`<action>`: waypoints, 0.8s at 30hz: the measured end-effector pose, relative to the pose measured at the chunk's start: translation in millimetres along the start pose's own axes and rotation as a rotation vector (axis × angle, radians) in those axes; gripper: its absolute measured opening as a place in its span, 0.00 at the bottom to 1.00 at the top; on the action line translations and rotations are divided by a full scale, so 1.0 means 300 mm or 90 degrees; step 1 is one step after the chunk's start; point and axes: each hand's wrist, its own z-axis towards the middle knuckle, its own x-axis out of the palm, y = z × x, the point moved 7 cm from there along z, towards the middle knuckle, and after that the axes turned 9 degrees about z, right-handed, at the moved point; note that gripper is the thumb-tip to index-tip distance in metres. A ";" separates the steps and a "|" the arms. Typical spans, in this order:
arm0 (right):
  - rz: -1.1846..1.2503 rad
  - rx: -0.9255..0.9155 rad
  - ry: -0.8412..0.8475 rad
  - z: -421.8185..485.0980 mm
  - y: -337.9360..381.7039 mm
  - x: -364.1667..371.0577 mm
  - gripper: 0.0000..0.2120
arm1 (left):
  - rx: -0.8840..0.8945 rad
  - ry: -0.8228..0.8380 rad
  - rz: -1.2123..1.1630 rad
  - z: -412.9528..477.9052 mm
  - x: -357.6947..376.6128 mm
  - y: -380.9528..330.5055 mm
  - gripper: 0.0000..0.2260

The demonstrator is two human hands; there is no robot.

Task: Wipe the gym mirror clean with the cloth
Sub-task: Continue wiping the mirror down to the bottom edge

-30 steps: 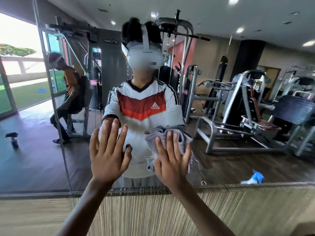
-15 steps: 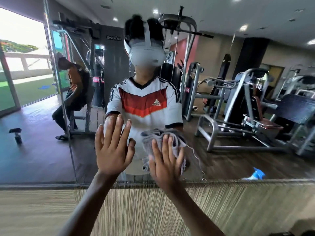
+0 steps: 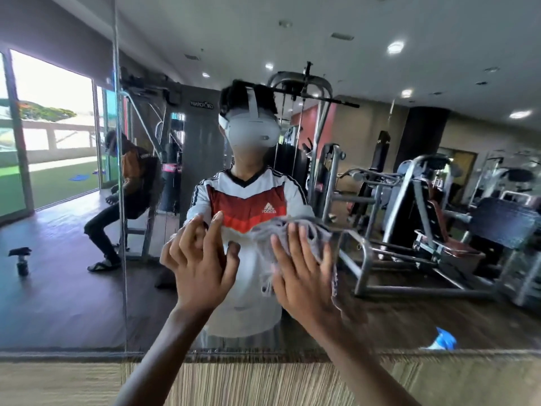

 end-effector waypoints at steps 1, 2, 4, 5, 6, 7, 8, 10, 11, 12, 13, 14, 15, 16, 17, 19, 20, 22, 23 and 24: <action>-0.025 -0.098 0.044 -0.077 -0.004 0.010 0.29 | 0.006 0.020 -0.010 0.024 -0.004 0.010 0.25; -0.041 -0.154 0.071 -0.134 -0.039 0.004 0.31 | 0.013 0.040 -0.025 0.051 -0.009 0.023 0.26; -0.031 -0.103 0.061 -0.130 -0.157 -0.042 0.32 | 0.032 0.047 -0.039 0.115 -0.026 0.041 0.28; -0.018 -0.028 0.030 -0.072 -0.221 -0.070 0.31 | 0.043 0.036 -0.031 0.156 -0.034 0.042 0.28; -0.010 0.055 -0.010 0.016 -0.273 -0.100 0.29 | 0.055 0.019 -0.016 0.205 -0.040 0.033 0.27; -0.007 0.126 -0.049 0.125 -0.308 -0.129 0.28 | 0.067 0.005 -0.003 0.257 -0.040 0.012 0.27; 0.000 0.166 -0.076 0.235 -0.319 -0.148 0.27 | 0.079 -0.003 0.006 0.306 -0.038 -0.013 0.26; 0.011 0.178 -0.116 0.420 -0.290 -0.165 0.27 | 0.097 -0.028 0.007 0.395 -0.041 -0.067 0.25; 0.008 0.168 -0.124 0.469 -0.259 -0.164 0.27 | 0.101 -0.036 0.007 0.427 -0.045 -0.087 0.25; 0.004 0.147 -0.120 0.487 -0.220 -0.157 0.28 | 0.102 -0.036 0.005 0.446 -0.046 -0.099 0.25; -0.002 0.110 -0.102 0.474 -0.180 -0.142 0.28 | 0.103 -0.034 0.003 0.457 -0.046 -0.104 0.25; -0.008 0.056 -0.074 0.433 -0.142 -0.127 0.28 | 0.108 -0.029 0.003 0.461 -0.051 -0.099 0.25; -0.015 -0.008 -0.046 0.374 -0.120 -0.115 0.28 | 0.115 -0.023 0.007 0.459 -0.057 -0.089 0.25; -0.024 -0.064 -0.021 0.311 -0.120 -0.108 0.29 | 0.119 -0.016 0.012 0.456 -0.062 -0.072 0.25; -0.035 -0.104 -0.003 0.255 -0.142 -0.108 0.30 | 0.118 -0.008 0.017 0.450 -0.068 -0.047 0.25; -0.043 -0.091 0.006 0.212 -0.240 -0.132 0.29 | 0.106 0.005 0.025 0.452 -0.080 0.010 0.26; -0.034 -0.049 -0.006 0.232 -0.294 -0.150 0.27 | 0.104 0.005 0.033 0.464 -0.086 0.033 0.26; -0.021 0.060 -0.051 0.340 -0.373 -0.186 0.26 | 0.121 0.002 0.053 0.508 -0.091 0.050 0.25; -0.020 0.109 -0.072 0.412 -0.388 -0.202 0.26 | 0.132 0.005 0.059 0.534 -0.090 0.042 0.25; -0.016 0.147 -0.087 0.479 -0.384 -0.215 0.26 | 0.142 0.008 0.062 0.558 -0.088 0.023 0.25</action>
